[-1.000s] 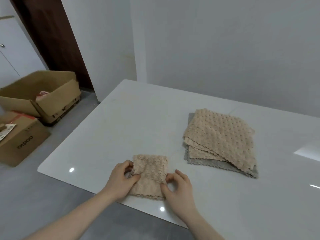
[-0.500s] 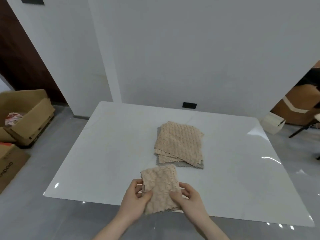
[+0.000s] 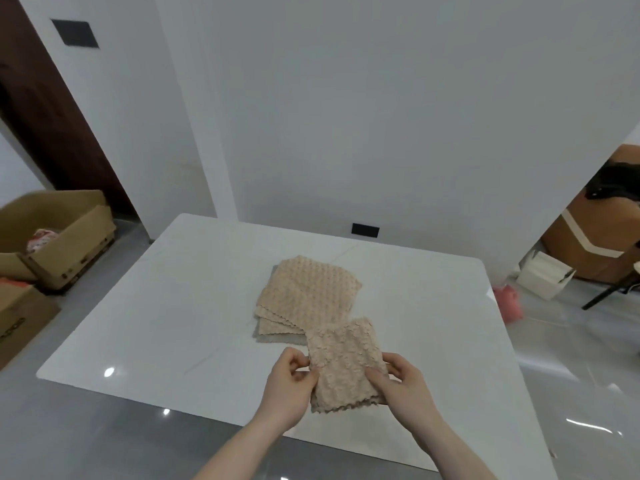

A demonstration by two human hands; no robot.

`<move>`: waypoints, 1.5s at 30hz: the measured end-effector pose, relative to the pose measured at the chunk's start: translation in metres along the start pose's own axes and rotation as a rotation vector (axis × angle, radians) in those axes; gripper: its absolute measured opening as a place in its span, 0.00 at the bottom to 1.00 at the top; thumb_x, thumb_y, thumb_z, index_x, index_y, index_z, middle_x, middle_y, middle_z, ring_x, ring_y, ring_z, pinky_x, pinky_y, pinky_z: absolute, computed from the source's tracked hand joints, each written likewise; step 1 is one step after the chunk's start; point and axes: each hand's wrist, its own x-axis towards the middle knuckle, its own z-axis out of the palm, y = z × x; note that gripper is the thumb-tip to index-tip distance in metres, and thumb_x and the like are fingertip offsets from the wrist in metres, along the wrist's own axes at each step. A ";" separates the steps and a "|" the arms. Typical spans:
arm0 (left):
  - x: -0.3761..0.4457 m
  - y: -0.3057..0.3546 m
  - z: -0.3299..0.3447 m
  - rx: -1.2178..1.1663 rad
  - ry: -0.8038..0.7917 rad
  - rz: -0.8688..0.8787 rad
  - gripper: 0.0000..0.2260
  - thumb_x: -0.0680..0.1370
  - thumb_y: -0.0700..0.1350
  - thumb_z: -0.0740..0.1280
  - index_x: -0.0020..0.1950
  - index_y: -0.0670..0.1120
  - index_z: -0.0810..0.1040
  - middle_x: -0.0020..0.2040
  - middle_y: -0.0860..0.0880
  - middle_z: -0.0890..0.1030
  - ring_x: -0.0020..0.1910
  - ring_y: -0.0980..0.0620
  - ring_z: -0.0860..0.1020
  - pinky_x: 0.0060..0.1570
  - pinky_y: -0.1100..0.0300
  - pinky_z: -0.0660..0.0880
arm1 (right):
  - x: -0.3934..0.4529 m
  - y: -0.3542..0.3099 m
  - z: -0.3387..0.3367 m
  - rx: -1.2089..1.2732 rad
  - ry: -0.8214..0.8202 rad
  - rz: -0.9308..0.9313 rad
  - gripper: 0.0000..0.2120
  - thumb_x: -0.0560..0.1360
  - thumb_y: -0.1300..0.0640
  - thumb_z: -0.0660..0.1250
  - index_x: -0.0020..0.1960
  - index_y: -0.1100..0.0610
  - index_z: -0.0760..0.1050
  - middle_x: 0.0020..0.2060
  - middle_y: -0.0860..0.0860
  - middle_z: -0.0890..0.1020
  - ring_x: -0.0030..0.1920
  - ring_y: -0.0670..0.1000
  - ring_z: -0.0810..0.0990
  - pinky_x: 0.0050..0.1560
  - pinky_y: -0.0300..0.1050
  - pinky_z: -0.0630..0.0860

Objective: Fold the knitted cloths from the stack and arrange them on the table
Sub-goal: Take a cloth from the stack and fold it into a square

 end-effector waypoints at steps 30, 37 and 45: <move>0.061 0.046 0.235 0.091 -0.147 0.040 0.20 0.77 0.39 0.66 0.64 0.60 0.78 0.61 0.60 0.79 0.56 0.62 0.78 0.40 0.74 0.74 | 0.143 0.020 -0.223 -0.193 0.026 0.025 0.14 0.75 0.52 0.72 0.60 0.47 0.79 0.49 0.48 0.86 0.47 0.48 0.86 0.54 0.54 0.83; 0.085 0.049 0.348 0.089 -0.091 -0.032 0.22 0.77 0.38 0.66 0.68 0.57 0.76 0.65 0.59 0.74 0.55 0.59 0.78 0.40 0.74 0.75 | 0.203 0.028 -0.320 -0.346 -0.056 0.024 0.14 0.77 0.50 0.70 0.61 0.47 0.77 0.51 0.46 0.84 0.49 0.46 0.83 0.45 0.41 0.78; 0.123 0.044 0.455 0.203 -0.091 -0.102 0.22 0.80 0.45 0.65 0.75 0.54 0.70 0.67 0.57 0.70 0.53 0.59 0.78 0.44 0.70 0.77 | 0.272 0.052 -0.384 -0.489 -0.075 0.027 0.17 0.78 0.54 0.69 0.66 0.54 0.77 0.51 0.47 0.81 0.44 0.42 0.80 0.38 0.39 0.75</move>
